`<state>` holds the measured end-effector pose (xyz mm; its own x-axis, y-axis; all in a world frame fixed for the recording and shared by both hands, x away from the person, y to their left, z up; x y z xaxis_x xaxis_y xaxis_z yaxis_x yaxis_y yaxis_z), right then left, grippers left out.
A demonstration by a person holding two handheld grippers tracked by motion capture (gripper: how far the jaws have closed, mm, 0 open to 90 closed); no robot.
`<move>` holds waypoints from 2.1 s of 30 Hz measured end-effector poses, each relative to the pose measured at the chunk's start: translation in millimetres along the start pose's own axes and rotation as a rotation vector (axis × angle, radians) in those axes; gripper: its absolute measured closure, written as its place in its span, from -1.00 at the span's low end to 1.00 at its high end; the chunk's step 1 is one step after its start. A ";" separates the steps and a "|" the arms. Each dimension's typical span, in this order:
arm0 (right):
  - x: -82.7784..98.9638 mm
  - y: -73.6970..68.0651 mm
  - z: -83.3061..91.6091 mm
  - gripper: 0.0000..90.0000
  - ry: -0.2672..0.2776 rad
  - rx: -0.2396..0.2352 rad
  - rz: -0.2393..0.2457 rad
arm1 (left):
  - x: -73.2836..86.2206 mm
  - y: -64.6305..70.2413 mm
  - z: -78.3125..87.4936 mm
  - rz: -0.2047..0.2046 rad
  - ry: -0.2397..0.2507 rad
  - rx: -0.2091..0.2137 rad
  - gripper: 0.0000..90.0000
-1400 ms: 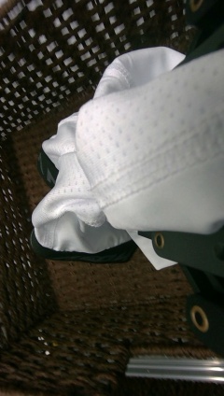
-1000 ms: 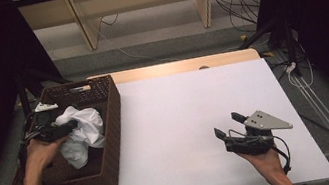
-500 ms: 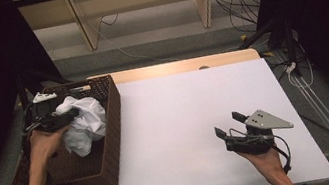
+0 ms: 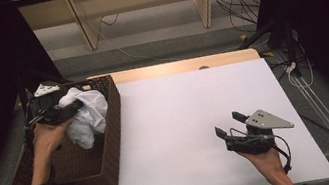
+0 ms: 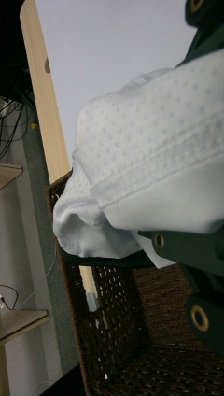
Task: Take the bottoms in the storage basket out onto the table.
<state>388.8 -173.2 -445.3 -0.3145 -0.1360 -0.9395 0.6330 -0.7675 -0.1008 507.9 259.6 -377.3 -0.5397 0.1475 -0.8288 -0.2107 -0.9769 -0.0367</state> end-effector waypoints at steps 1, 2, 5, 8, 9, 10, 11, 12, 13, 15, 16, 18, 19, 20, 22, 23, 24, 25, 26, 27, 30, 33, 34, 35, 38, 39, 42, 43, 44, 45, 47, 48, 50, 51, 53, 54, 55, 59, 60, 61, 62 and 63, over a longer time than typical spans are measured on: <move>0.0 0.0 0.0 -0.47 0.000 -0.001 -0.002 | -1.3 1.5 0.0 -0.001 0.003 0.003 0.49; -0.1 0.1 -0.2 -0.47 0.002 -0.001 -0.002 | -2.5 3.1 -0.2 -0.005 0.006 0.006 0.49; -0.1 0.2 -0.3 -0.47 0.002 -0.001 -0.002 | -6.5 9.0 -0.2 -0.014 0.017 0.015 0.49; -0.1 0.4 -0.1 -0.47 0.002 -0.002 -0.002 | -11.5 16.1 1.2 -0.027 0.034 0.027 0.49; -0.1 0.5 -0.1 -0.47 0.003 -0.002 -0.003 | -13.4 18.5 1.9 -0.029 0.041 0.029 0.49; -0.1 0.8 0.0 -0.47 0.002 -0.002 -0.003 | -15.4 20.8 2.7 -0.035 0.047 0.034 0.49; 0.0 1.0 -0.1 -0.47 0.002 -0.001 -0.003 | -17.2 23.0 3.3 -0.038 0.053 0.039 0.49; 0.0 1.1 0.0 -0.47 0.002 -0.001 -0.003 | -19.3 25.2 3.9 -0.040 0.061 0.042 0.49; -0.1 1.0 0.1 -0.47 0.003 -0.001 -0.003 | -21.3 27.3 4.5 -0.038 0.070 0.046 0.49; -0.2 1.1 0.0 -0.47 0.004 -0.001 -0.004 | -23.9 31.6 5.6 -0.042 0.078 0.059 0.49; -0.2 1.1 0.0 -0.47 0.005 -0.001 -0.004 | -25.2 34.0 6.1 -0.044 0.084 0.065 0.49; -0.2 1.3 0.0 -0.47 0.005 -0.001 -0.005 | -27.3 39.5 7.0 -0.049 0.093 0.079 0.49; -0.2 1.4 0.0 -0.47 0.005 -0.001 -0.006 | -28.1 42.1 7.4 -0.057 0.096 0.083 0.49; -0.3 1.4 0.0 -0.47 0.006 -0.001 -0.007 | -29.1 45.0 7.7 -0.061 0.099 0.088 0.49; -0.5 1.6 0.2 -0.47 0.007 -0.001 -0.007 | -30.4 50.9 8.2 -0.070 0.101 0.103 0.49; -0.5 1.7 0.3 -0.47 0.007 -0.001 -0.008 | -31.2 53.8 8.5 -0.070 0.104 0.109 0.49; -0.5 1.9 0.4 -0.47 0.007 -0.001 -0.009 | -31.9 56.6 8.8 -0.075 0.105 0.116 0.49; -0.5 2.2 0.4 -0.47 0.006 0.000 -0.008 | -32.6 59.6 9.0 -0.076 0.108 0.123 0.49; -0.5 2.3 0.4 -0.47 0.007 0.000 -0.009 | -33.1 62.3 9.3 -0.080 0.110 0.128 0.49; -0.5 2.3 0.4 -0.47 0.007 0.000 -0.009 | -33.8 65.9 9.3 -0.083 0.114 0.136 0.49; -0.3 2.1 0.3 -0.47 0.006 -0.001 -0.009 | -34.1 72.8 9.1 -0.093 0.114 0.152 0.49; -0.2 2.4 0.5 -0.47 0.004 -0.001 -0.008 | -34.6 78.6 9.6 -0.099 0.115 0.164 0.49; -0.4 2.4 0.6 -0.47 0.006 0.000 -0.010 | -35.0 80.6 10.2 -0.102 0.116 0.171 0.49; -0.6 2.5 0.6 -0.47 0.010 0.000 -0.010 | -35.3 81.9 10.5 -0.104 0.117 0.175 0.49; -0.6 3.1 0.3 -0.47 0.010 0.001 -0.011 | -36.8 87.5 12.4 -0.108 0.122 0.191 0.49; -0.7 2.8 0.4 -0.47 0.010 0.001 -0.011 | -37.4 90.1 13.5 -0.110 0.125 0.197 0.49; -0.7 2.8 0.4 -0.47 0.009 0.001 -0.010 | -38.3 96.8 15.0 -0.118 0.129 0.215 0.49; -0.7 3.0 0.6 -0.47 0.009 0.002 -0.010 | -38.3 99.3 14.8 -0.119 0.130 0.221 0.49; -0.8 3.0 0.6 -0.47 0.010 0.002 -0.009 | -38.1 101.7 14.5 -0.121 0.128 0.228 0.50; -0.9 3.0 0.8 -0.47 0.010 0.002 -0.009 | -37.7 104.0 14.1 -0.120 0.126 0.234 0.50; -0.9 3.3 1.3 -0.47 0.009 0.003 -0.009 | -37.1 108.8 13.2 -0.124 0.124 0.248 0.50; -1.0 3.4 1.5 -0.47 0.010 0.003 -0.010 | -36.8 110.4 13.0 -0.126 0.123 0.251 0.50; -1.1 3.5 1.6 -0.47 0.011 0.004 -0.010 | -36.1 115.2 12.7 -0.130 0.122 0.263 0.50; -1.1 3.6 1.6 -0.47 0.011 0.004 -0.010 | -35.7 117.3 12.6 -0.135 0.120 0.269 0.50; -1.1 3.7 1.5 -0.47 0.012 0.004 -0.010 | -35.1 122.5 12.7 -0.134 0.119 0.283 0.50; -1.1 3.7 1.4 -0.47 0.012 0.004 -0.010 | -34.9 124.4 13.0 -0.141 0.120 0.287 0.50; -1.1 3.7 1.5 -0.47 0.011 0.004 -0.010 | -34.7 126.3 13.3 -0.145 0.119 0.291 0.50; -1.1 4.0 1.9 -0.47 0.010 0.005 -0.010 | -34.7 135.9 15.8 -0.143 0.123 0.325 0.50; -1.1 4.0 1.9 -0.47 0.010 0.005 -0.010 | -34.5 139.0 16.7 -0.145 0.123 0.336 0.50; -1.1 4.2 2.0 -0.47 0.010 0.006 -0.009 | -34.5 142.2 17.5 -0.146 0.125 0.344 0.50; -1.1 4.2 2.0 -0.47 0.010 0.005 -0.009 | -34.3 145.4 17.9 -0.152 0.126 0.350 0.50; -1.2 4.1 1.9 -0.47 0.010 0.006 -0.009 | -33.7 149.4 18.1 -0.158 0.125 0.357 0.50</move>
<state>390.4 -177.4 -444.0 -0.3132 -0.1229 -0.9417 0.6263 -0.7722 -0.1075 479.8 111.5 -344.7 -0.3800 0.2497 -0.8906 -0.5643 -0.8255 0.0093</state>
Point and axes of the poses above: each handheld gripper's, and its own axes: z roughly backward along the jaws, x roughly out of its underside, y roughly to its right, the point moved 9 cm from there along -z, roughly forward along the jaws, and after that the axes turned 7 degrees about -x, right-handed, at the moved point
